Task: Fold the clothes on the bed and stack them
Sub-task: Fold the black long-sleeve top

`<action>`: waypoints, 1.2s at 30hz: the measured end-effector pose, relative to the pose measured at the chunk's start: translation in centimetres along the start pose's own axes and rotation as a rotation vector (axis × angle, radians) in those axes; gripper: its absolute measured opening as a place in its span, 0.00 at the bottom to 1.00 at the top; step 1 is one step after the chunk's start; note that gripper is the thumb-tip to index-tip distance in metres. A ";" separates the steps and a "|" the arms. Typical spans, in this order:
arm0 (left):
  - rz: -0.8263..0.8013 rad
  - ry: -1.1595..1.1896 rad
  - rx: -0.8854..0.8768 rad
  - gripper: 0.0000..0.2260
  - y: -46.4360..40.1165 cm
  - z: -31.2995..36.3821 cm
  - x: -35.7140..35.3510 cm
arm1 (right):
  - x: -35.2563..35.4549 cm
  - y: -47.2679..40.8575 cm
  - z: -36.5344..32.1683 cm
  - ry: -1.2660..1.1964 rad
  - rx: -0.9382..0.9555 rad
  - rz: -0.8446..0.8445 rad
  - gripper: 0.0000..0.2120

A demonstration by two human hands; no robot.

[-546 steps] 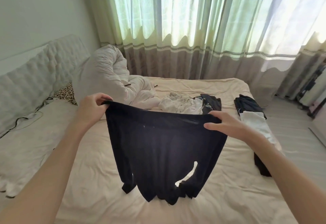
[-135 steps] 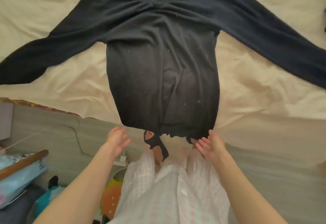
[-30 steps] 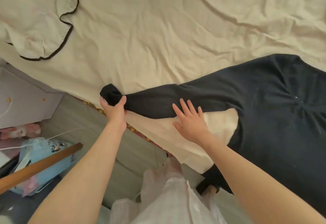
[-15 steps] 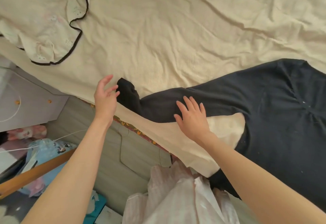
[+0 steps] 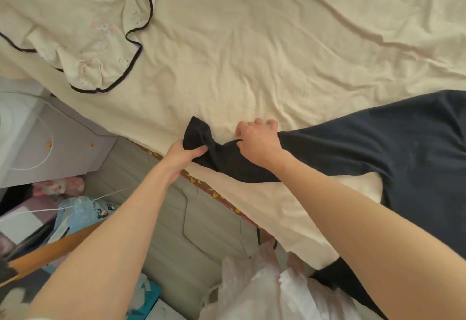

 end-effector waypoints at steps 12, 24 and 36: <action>0.321 0.613 -0.197 0.11 8.9 -1.1 3.2 | -3.6 10.7 2.8 -0.292 -0.085 -0.196 0.25; 0.164 -0.275 -1.037 0.09 27.4 17.2 -22.7 | 0.6 29.2 21.4 -1.968 -0.643 0.239 0.25; -0.261 -0.825 -1.215 0.18 39.9 2.5 -56.7 | -6.2 51.8 40.6 -1.959 -0.820 0.239 0.17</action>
Point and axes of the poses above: each hand's wrist, its own y-axis away from the middle knuckle, its own x-axis out of the back of the hand, z = x × y, the point moved 9 cm from there along -y, towards the middle knuckle, and after that the axes turned 1 degree about -x, right-handed, at the moved point
